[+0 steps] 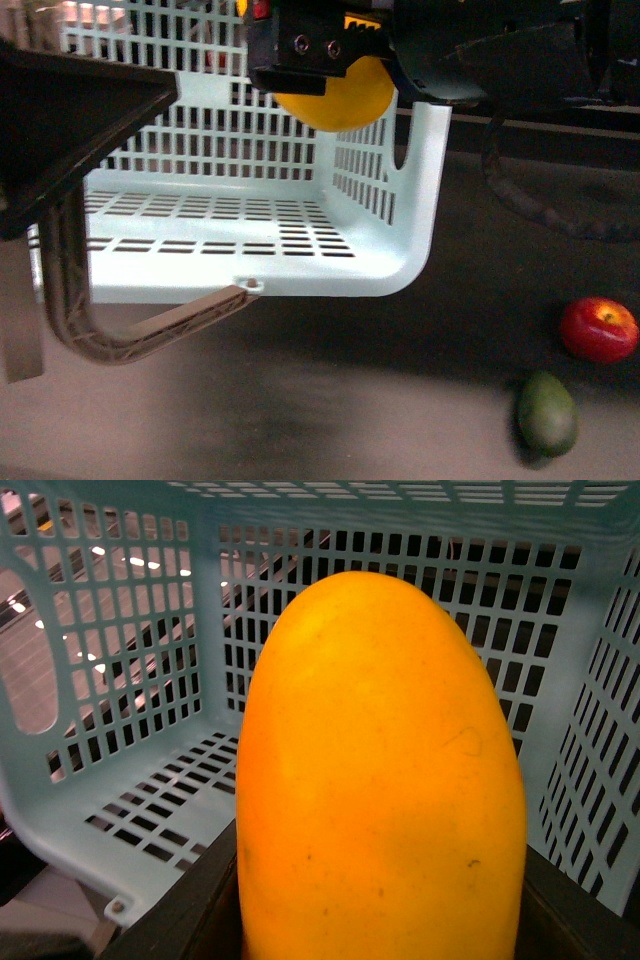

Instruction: Pick mango with right arm and hold basket with left

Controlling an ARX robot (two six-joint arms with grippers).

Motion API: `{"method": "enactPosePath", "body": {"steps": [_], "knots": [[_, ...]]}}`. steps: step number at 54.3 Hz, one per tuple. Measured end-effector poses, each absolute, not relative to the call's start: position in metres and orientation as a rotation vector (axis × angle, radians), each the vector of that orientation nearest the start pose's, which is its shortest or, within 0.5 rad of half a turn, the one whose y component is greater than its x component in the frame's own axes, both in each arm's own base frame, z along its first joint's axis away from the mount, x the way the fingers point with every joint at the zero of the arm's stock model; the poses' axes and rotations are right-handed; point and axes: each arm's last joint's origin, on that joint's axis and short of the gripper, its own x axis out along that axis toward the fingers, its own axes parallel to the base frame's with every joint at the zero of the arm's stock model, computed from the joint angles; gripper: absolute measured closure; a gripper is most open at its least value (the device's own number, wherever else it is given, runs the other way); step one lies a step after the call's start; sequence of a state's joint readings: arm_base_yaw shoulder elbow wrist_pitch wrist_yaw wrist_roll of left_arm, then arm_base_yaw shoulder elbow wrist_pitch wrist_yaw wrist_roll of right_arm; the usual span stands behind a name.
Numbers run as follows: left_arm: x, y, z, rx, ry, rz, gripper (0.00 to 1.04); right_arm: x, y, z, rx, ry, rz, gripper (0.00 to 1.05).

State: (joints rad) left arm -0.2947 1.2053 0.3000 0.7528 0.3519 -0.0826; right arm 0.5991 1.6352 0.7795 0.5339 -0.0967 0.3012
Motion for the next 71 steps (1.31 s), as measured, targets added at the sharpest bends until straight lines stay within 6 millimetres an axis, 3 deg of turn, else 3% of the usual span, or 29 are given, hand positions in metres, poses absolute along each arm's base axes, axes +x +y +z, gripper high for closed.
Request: {"method": "enactPosePath", "body": {"steps": [20,37,41,58,66,71], "knots": [[0.206,-0.073,0.18,-0.084,0.181,-0.638,0.97,0.293,0.209,0.179,0.217,0.401,0.554,0.51],[0.206,-0.073,0.18,-0.082,0.181,-0.643,0.97,0.296,0.203,0.181,0.265,0.335,0.48,0.07],[0.206,-0.073,0.179,-0.086,0.187,-0.643,0.97,0.292,0.198,0.184,0.275,0.325,0.469,0.07],[0.207,-0.073,0.179,-0.088,0.19,-0.634,0.97,0.251,0.139,0.215,0.333,0.22,0.391,0.08],[0.207,-0.073,0.179,-0.088,0.19,-0.634,0.97,0.227,0.107,0.218,0.345,0.206,0.334,0.08],[0.206,-0.073,0.179,-0.089,0.19,-0.637,0.97,0.203,0.077,0.214,0.353,0.204,0.264,0.08]]}}
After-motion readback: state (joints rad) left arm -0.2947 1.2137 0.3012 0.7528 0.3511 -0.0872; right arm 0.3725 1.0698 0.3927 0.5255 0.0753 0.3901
